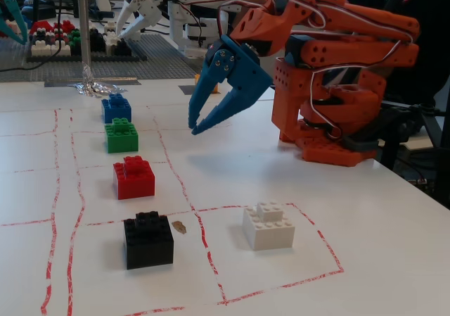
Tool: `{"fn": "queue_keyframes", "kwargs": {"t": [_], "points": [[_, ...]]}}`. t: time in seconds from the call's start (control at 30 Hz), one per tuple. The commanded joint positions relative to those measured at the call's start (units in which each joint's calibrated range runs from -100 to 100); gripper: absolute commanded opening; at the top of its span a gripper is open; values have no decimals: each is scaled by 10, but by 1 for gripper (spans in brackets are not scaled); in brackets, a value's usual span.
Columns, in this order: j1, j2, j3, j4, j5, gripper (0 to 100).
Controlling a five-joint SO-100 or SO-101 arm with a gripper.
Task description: Grab the block and put it in the grey marker
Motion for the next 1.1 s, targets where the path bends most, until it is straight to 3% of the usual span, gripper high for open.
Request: {"fn": "queue_keyframes", "kwargs": {"t": [0.0,1.07], "points": [[-36,-37,-7,-13,-11,0],[-35,-78,49,-16,-10,0]]}}
